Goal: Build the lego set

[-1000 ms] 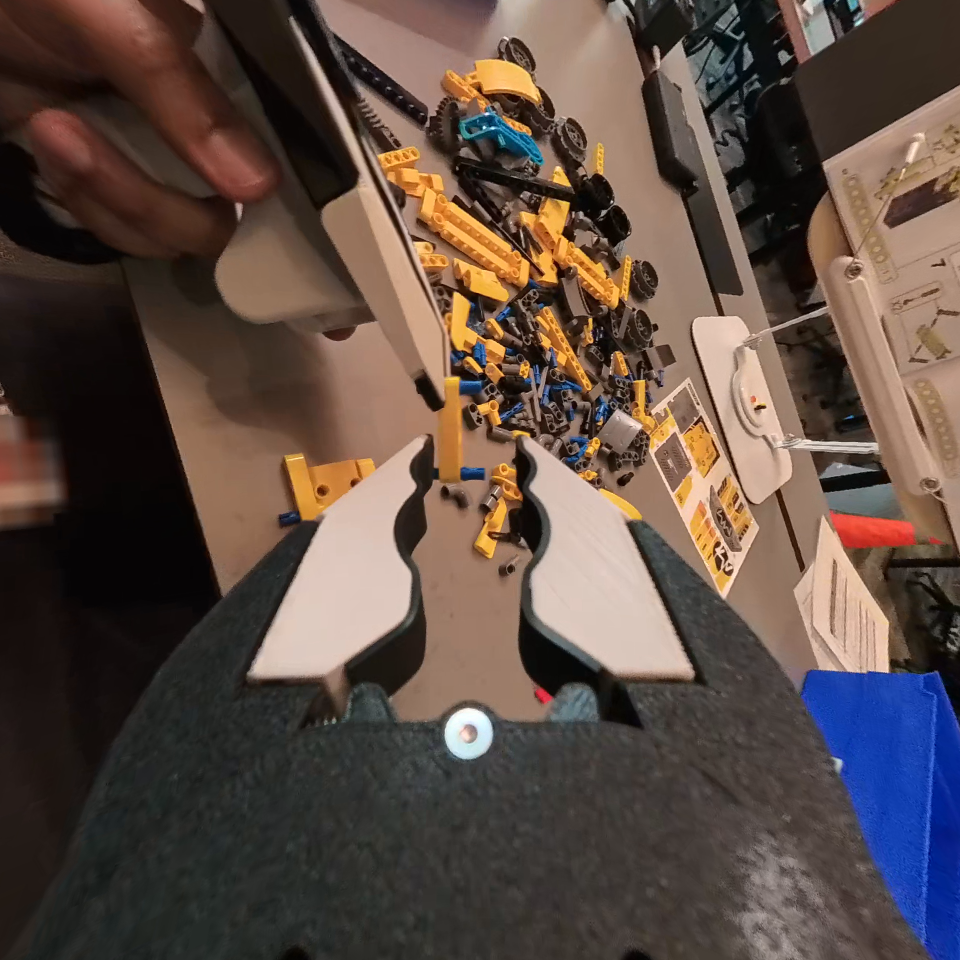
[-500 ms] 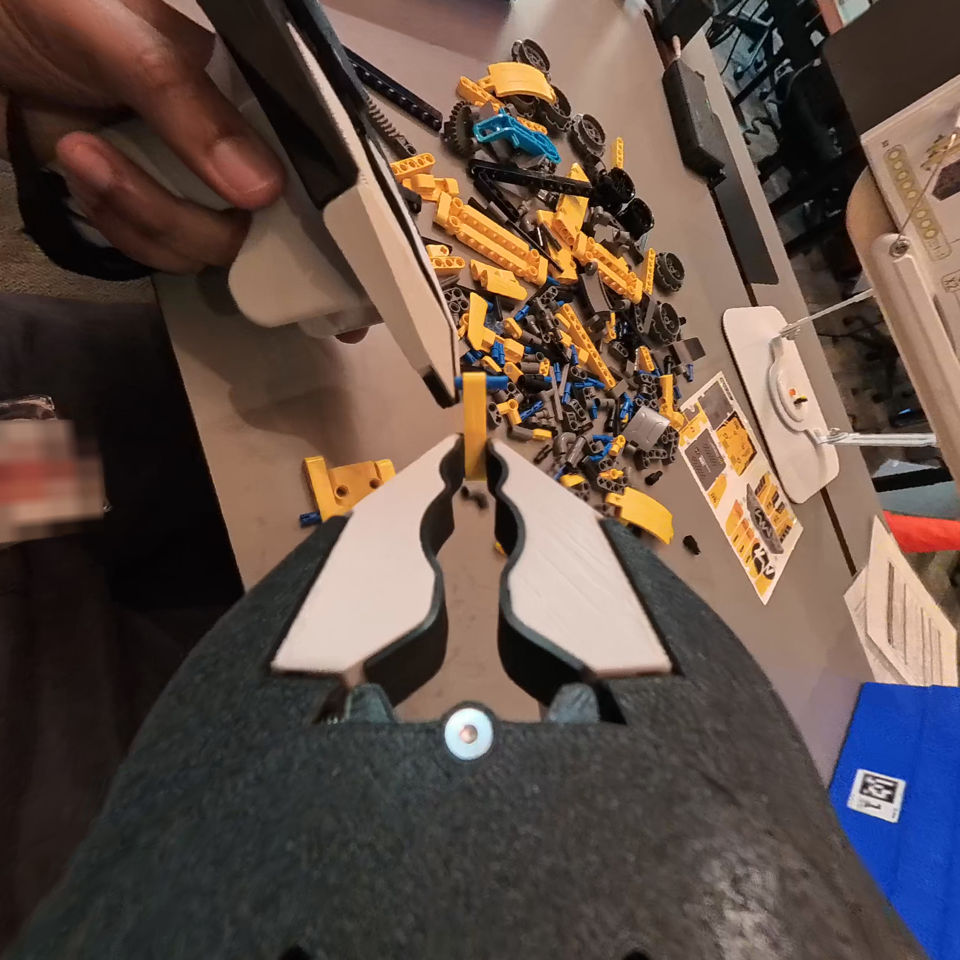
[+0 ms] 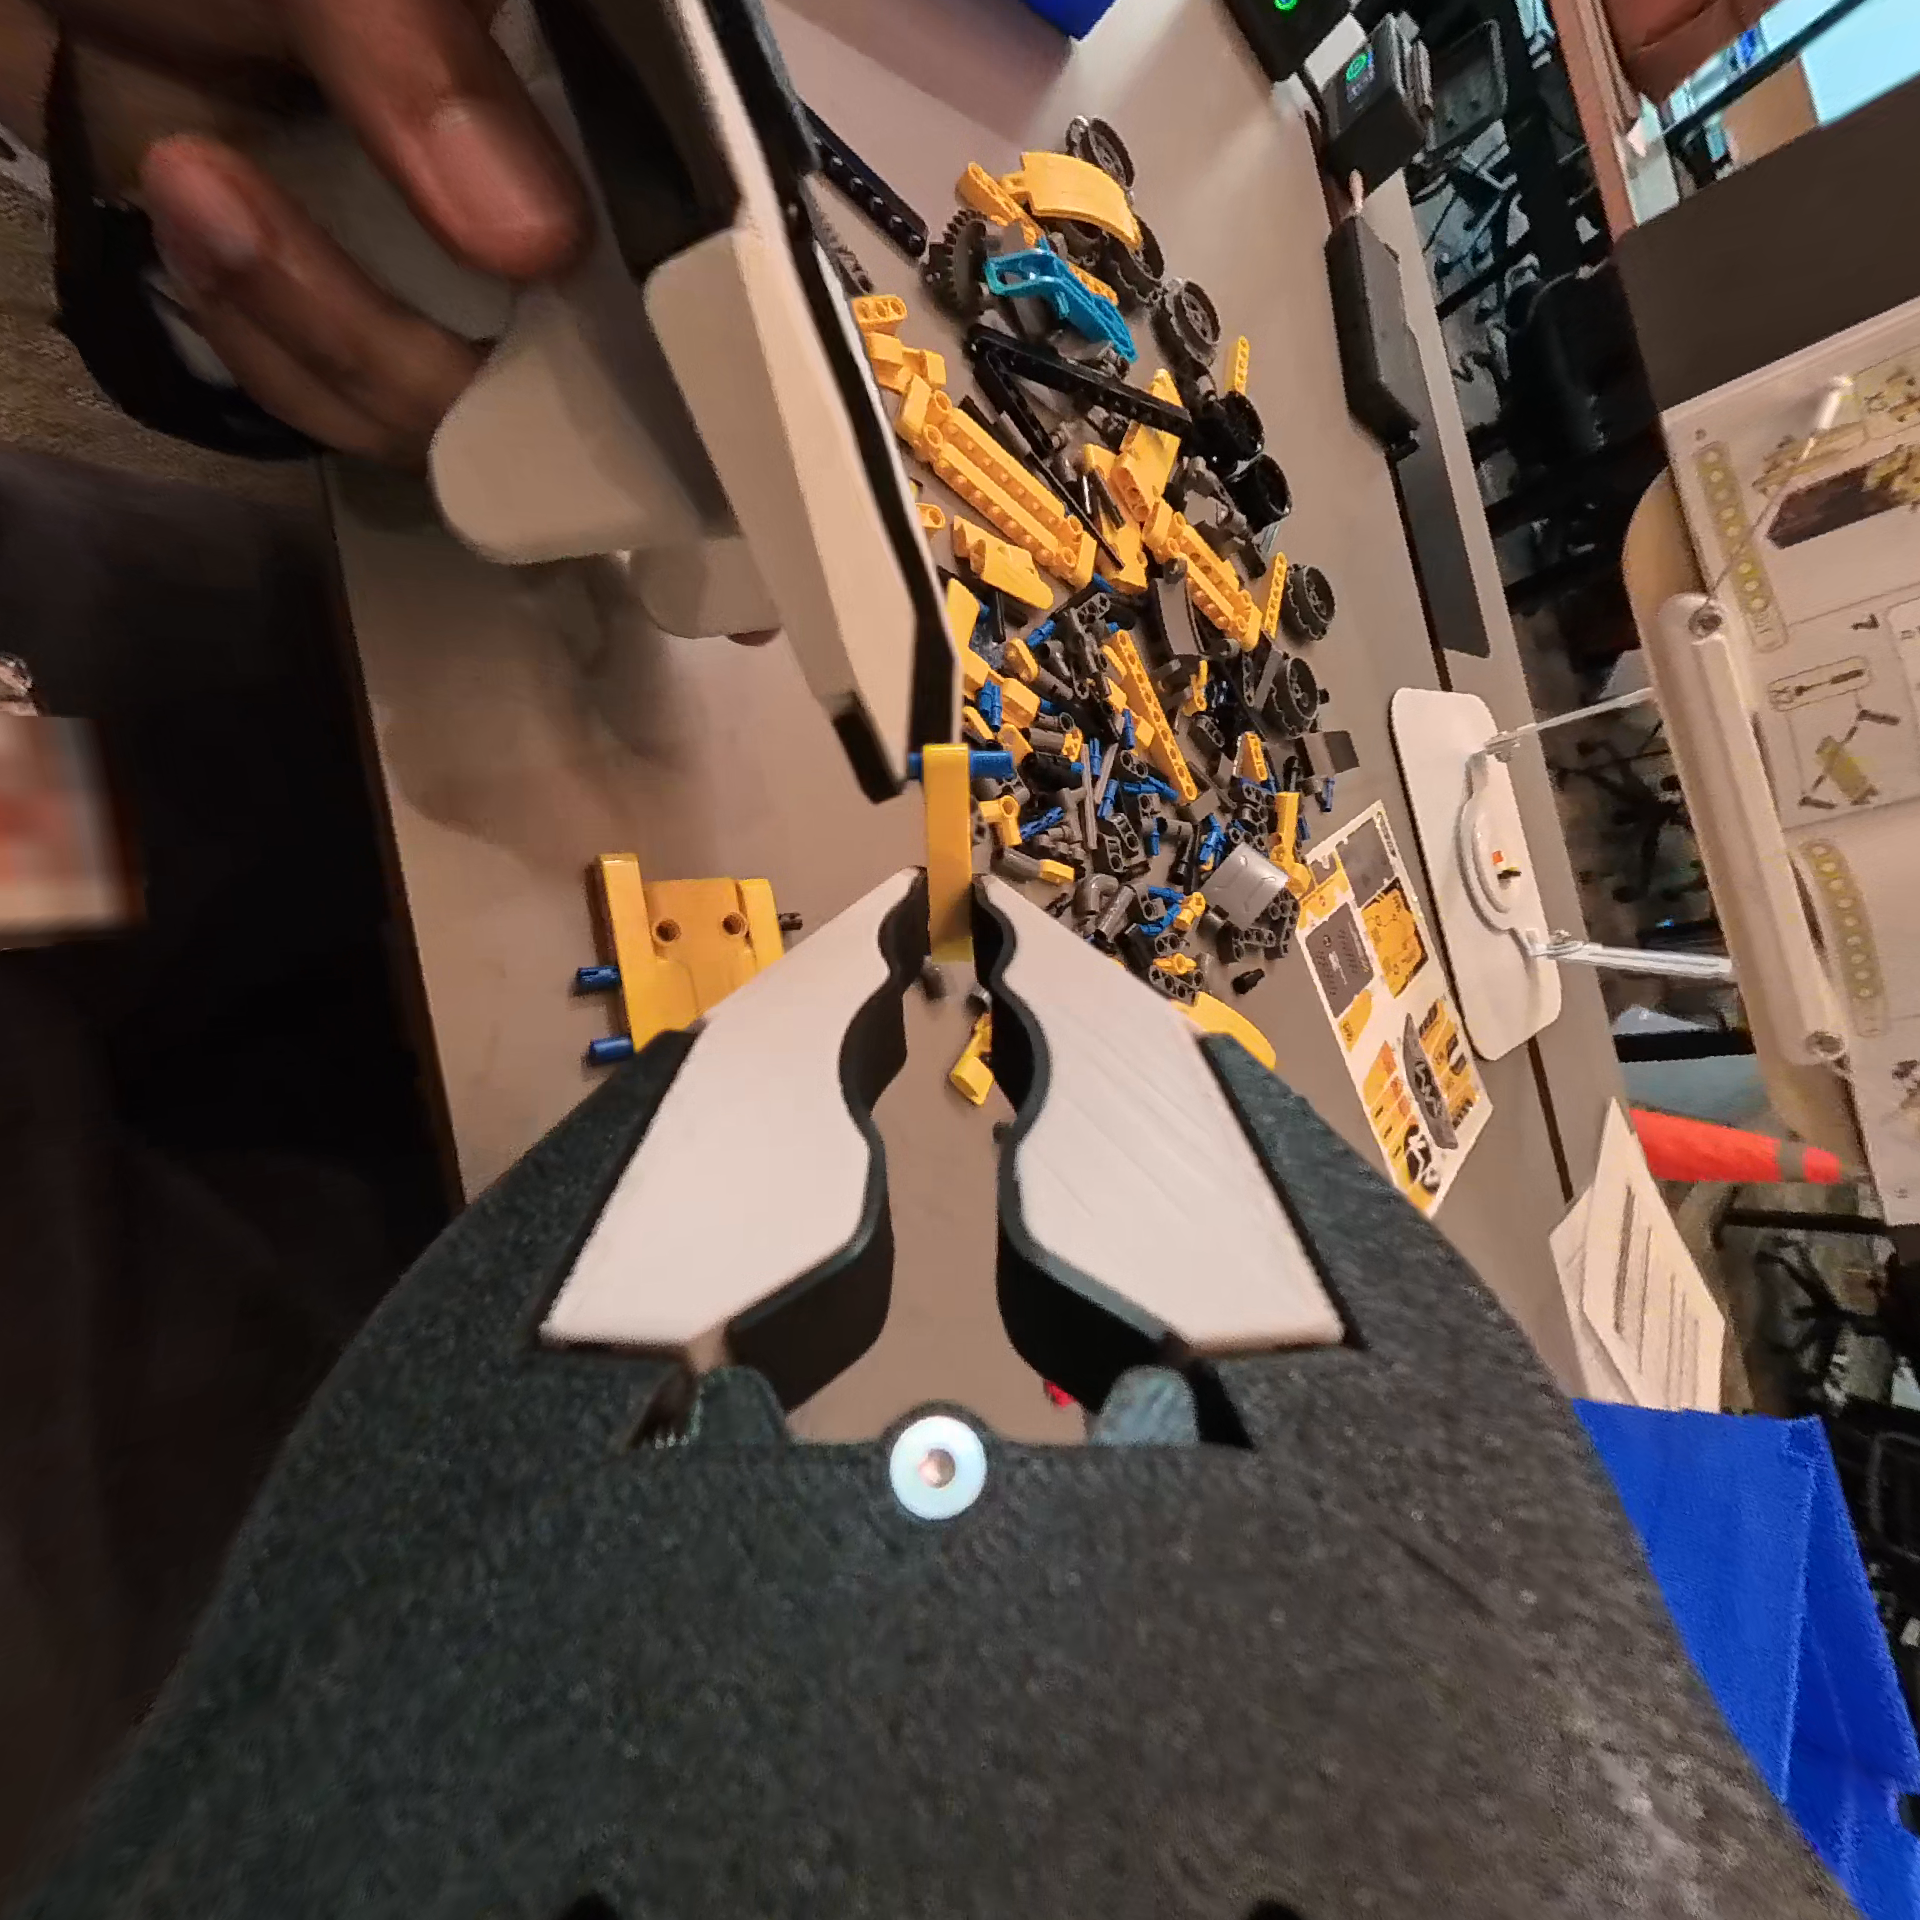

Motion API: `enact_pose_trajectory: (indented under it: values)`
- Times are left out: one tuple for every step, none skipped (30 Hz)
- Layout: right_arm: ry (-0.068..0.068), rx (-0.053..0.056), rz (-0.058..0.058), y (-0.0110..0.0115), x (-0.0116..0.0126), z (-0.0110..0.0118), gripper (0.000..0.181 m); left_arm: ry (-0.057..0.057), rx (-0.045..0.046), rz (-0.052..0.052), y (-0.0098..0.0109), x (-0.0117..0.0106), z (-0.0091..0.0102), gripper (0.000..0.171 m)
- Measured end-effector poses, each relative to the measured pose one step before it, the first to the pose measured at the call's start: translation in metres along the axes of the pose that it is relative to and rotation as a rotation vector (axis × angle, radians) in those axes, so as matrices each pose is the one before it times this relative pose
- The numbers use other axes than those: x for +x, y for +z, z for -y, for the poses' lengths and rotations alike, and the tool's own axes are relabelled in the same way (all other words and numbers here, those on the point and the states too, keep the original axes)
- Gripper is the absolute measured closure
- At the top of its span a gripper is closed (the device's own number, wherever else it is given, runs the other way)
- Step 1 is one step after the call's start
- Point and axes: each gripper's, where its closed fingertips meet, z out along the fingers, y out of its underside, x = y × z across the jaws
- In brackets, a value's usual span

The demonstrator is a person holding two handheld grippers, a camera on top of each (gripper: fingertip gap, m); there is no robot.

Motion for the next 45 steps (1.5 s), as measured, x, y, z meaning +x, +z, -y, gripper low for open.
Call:
enact_pose_trajectory:
  values:
    - [-0.0151,0.0069,0.0002,-0.00067,-0.0013,0.00089,0.174,-0.0056,-0.00192,0.0111,0.00037,-0.00191,-0.00041,0.135]
    - [-0.0134,0.0092,-0.0006,-0.00086,-0.00135,0.00147,0.174,-0.0088,-0.00098,0.0086,0.00018,-0.00195,-0.00018,0.139]
    - [-0.0139,0.0092,0.0094,-0.00069,-0.00275,0.0019,0.174,-0.008,0.00532,0.0056,-0.00038,-0.0015,0.00083,0.147]
    - [-0.0157,0.008,0.0086,-0.00053,-0.0029,0.00171,0.173,-0.0037,0.00762,-0.0047,-0.00073,0.00027,0.00114,0.152]
    - [-0.0151,0.0033,-0.0037,-0.00026,-0.00111,0.00083,0.173,-0.0021,0.00062,-0.0116,-0.00047,0.00129,0.00008,0.164]
    - [-0.0096,-0.0003,-0.0057,-0.00001,-0.00007,-0.00007,0.173,-0.0028,-0.00518,-0.0044,0.00018,0.00048,-0.00068,0.165]
    - [0.0034,0.0015,-0.0056,-0.00015,0.00073,-0.00045,0.173,-0.0022,-0.00185,0.0002,0.00027,-0.00023,-0.00021,0.165]
    - [0.0179,0.0075,-0.0081,-0.00056,0.00206,-0.00003,0.169,-0.0019,0.00163,-0.0032,-0.00006,0.00026,0.00023,0.165]
    - [0.0267,0.0124,-0.0067,-0.00099,0.00275,0.00026,0.164,-0.0048,0.00048,-0.0037,-0.00022,0.00008,0.0002,0.165]
    - [0.0286,0.0142,0.0091,-0.00113,0.00092,0.00081,0.164,-0.0041,0.00102,-0.0089,-0.00011,0.00071,0.00032,0.165]
    - [0.0271,0.0127,0.0143,-0.00103,0.00003,0.00092,0.163,-0.0023,0.00217,-0.0079,-0.00016,0.00083,0.00041,0.165]
    - [0.0212,0.0097,0.0094,-0.00063,0.00011,0.00083,0.163,-0.0011,0.00254,-0.0039,-0.00023,0.00041,0.0004,0.165]
    - [0.0125,0.0044,0.0057,-0.00023,0.00001,0.00028,0.163,-0.0008,-0.00044,-0.0004,0.00006,-0.0001,0.0,0.165]
    - [0.0043,0.0008,0.0018,-0.00002,0.00002,0.00002,0.163,-0.0002,-0.00008,-0.0001,-0.00007,-0.00003,0.00004,0.165]
    - [-0.001,0.0006,-0.0021,0.00001,0.00012,0.00011,0.163,-0.0005,0.00094,-0.0002,-0.00007,0.00005,0.00014,0.165]
    - [-0.0034,-0.0005,-0.0033,0.00013,0.00009,0.00013,0.163,-0.0014,0.00062,-0.0004,-0.00014,-0.00015,0.00009,0.165]
    - [-0.0049,-0.0013,-0.0055,-0.00006,0.00043,0.00012,0.162,-0.0028,0.00022,-0.0007,-0.00015,-0.00012,0.00013,0.165]
    - [-0.0063,-0.0002,-0.0224,-0.00025,0.00281,0.00033,0.153,-0.004,0.0014,0.0022,-0.00013,-0.00063,0.0002,0.165]
    - [-0.0097,0.0009,-0.039,-0.00082,0.00563,0.00048,0.141,-0.0044,0.00162,0.0028,-0.00018,-0.00075,0.00028,0.165]
    - [-0.0122,-0.0014,-0.0217,-0.00087,0.00344,0.00002,0.14,-0.0027,0.00109,-0.0015,-0.00017,-0.00003,0.00014,0.165]
    - [-0.0035,-0.0045,0.0043,-0.00046,-0.00018,-0.00044,0.142,-0.0011,-0.00121,-0.0023,0.00001,0.00017,-0.00011,0.165]
    - [0.0071,-0.0088,0.0174,0.00014,-0.00203,-0.00136,0.146,0.0005,-0.00279,-0.0005,0.00016,0.00008,-0.00029,0.165]
    - [0.0086,-0.0075,0.0157,0.00033,-0.00185,-0.00142,0.148,0.003,-0.00456,-0.0029,0.00027,0.00065,-0.00077,0.165]
    - [0.0011,-0.0036,0.0132,0.00018,-0.00186,-0.001,0.151,0.004,-0.00474,-0.002,0.00038,0.0007,-0.00075,0.165]
    - [-0.0042,-0.0014,0.0125,-0.00014,-0.0023,-0.00071,0.159,0.0034,-0.00091,0.0019,0.00017,0.00003,-0.0002,0.165]
    - [-0.0033,-0.001,0.0078,-0.00017,-0.00172,-0.00021,0.161,0.0017,-0.00071,-0.0003,-0.00007,0.00016,-0.00004,0.165]
    - [-0.0019,-0.0029,0.0047,-0.00014,-0.00103,-0.00036,0.162,0.0003,-0.0017,-0.0011,0.00002,0.00015,-0.00025,0.165]
    - [0.0006,-0.0058,0.0063,-0.0003,-0.00094,-0.00053,0.163,0.0005,-0.00106,-0.0012,0.00013,0.0002,-0.00021,0.165]
    - [0.0005,-0.006,0.0071,-0.0004,-0.00099,-0.0002,0.163,0.0021,-0.00014,-0.0014,0.00004,0.00035,-0.00002,0.165]
    - [-0.0066,-0.0051,0.0049,-0.00027,-0.00108,-0.00016,0.164,0.0015,0.00004,-0.0013,-0.00001,0.00032,0.00006,0.165]
    - [-0.0141,-0.0072,-0.0001,-0.00012,-0.00079,-0.00044,0.164,0.0002,-0.0016,0.0009,0.00017,-0.00012,-0.00024,0.165]
    - [-0.0158,-0.0107,-0.0023,0.00017,-0.00087,-0.00055,0.165,0.0012,-0.0017,0.0025,0.00015,-0.00024,-0.00027,0.165]
    - [-0.0156,-0.0106,-0.0025,0.00007,-0.00063,-0.00027,0.165,0.0012,0.00046,0.0004,-0.00006,0.00007,0.0,0.165]
    - [-0.0138,-0.0069,-0.0024,-0.0002,-0.00043,0.0003,0.165,-0.0011,0.00251,-0.0026,-0.00023,0.00023,0.00039,0.165]
    - [-0.0082,-0.0052,0.0007,-0.00001,-0.00056,0.00025,0.165,-0.003,0.00071,-0.0026,-0.00019,0.0001,0.00025,0.165]
    - [-0.0067,-0.0036,0.0005,0.00015,-0.00058,0.00011,0.165,-0.0027,0.00062,-0.0016,-0.00007,-0.00001,0.00006,0.165]
    - [-0.0109,-0.0006,-0.0038,-0.00009,-0.00011,0.00038,0.166,0.0002,0.00222,-0.0016,-0.00027,0.00017,0.00034,0.165]
    - [-0.0154,-0.0001,-0.0055,-0.00013,-0.00037,0.00041,0.168,0.0016,0.00171,-0.0021,-0.00011,0.00045,0.00026,0.165]
    - [-0.0173,-0.0015,-0.007,-0.00024,-0.00045,0.0004,0.167,0.0011,0.0018,-0.0015,-0.00025,0.00033,0.00021,0.165]
    - [-0.0169,-0.0056,-0.0057,0.00021,-0.00042,-0.00014,0.168,0.0004,-0.00197,0.0011,0.00007,-0.00012,-0.00034,0.165]
    - [-0.0102,-0.01,-0.0015,0.00047,-0.00022,-0.00093,0.167,0.0002,-0.00464,0.0062,0.00044,-0.00083,-0.00082,0.165]
    - [-0.001,-0.0007,-0.0028,-0.0001,0.00059,-0.00013,0.168,0.0032,0.00198,0.0007,0.00003,0.0002,0.00035,0.165]
    - [0.0058,0.0124,-0.0065,-0.00099,0.00163,0.0009,0.167,0.0049,0.00458,-0.0043,-0.0004,0.00112,0.00054,0.165]
    - [0.0063,0.0124,-0.0125,-0.00101,0.00248,0.00069,0.167,0.0048,0.00897,0.0024,-0.0005,0.0,0.00121,0.163]
    - [-0.0041,0.0015,-0.0148,-0.0006,0.00245,-0.00044,0.167,0.0038,0.00778,0.0105,-0.00039,-0.00108,0.00092,0.158]
